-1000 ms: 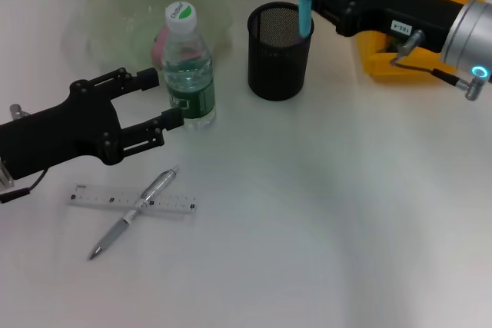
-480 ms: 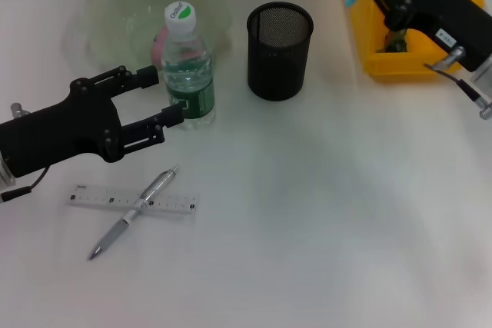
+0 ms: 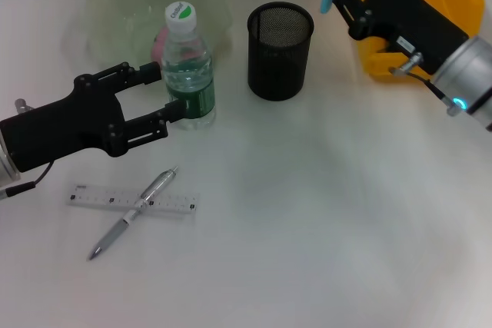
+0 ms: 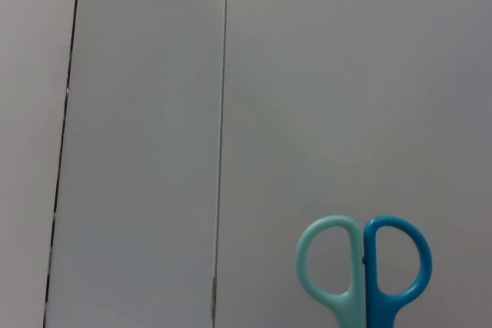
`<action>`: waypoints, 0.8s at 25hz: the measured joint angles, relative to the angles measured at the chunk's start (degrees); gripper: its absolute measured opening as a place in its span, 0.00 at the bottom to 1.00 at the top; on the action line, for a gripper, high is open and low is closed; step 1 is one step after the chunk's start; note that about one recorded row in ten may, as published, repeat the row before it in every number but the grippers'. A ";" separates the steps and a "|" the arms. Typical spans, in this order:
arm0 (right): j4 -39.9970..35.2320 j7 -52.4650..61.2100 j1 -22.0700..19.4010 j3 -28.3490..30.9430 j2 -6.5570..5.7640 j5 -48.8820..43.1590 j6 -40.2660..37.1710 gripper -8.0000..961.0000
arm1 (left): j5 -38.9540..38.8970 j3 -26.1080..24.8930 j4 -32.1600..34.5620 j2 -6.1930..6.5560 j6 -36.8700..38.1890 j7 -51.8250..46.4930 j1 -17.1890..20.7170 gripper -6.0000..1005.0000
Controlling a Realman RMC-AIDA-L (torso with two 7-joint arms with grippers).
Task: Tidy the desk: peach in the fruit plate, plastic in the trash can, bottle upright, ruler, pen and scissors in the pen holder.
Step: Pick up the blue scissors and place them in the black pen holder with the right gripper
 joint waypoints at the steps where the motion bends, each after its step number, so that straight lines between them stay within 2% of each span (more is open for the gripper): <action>1: 0.51 -0.03 0.65 0.05 0.00 0.02 0.46 0.24 | 0.00 0.00 -0.11 0.00 -0.12 0.00 -0.08 0.72; 14: 3.17 0.28 4.91 -0.56 -0.02 -0.20 8.12 0.24 | 0.13 0.18 -0.13 0.08 -1.09 0.00 -1.12 0.72; 20: 3.17 0.38 5.87 -4.83 -0.03 -0.23 9.16 0.24 | 0.14 0.02 -0.12 0.10 -1.20 0.00 -1.19 0.72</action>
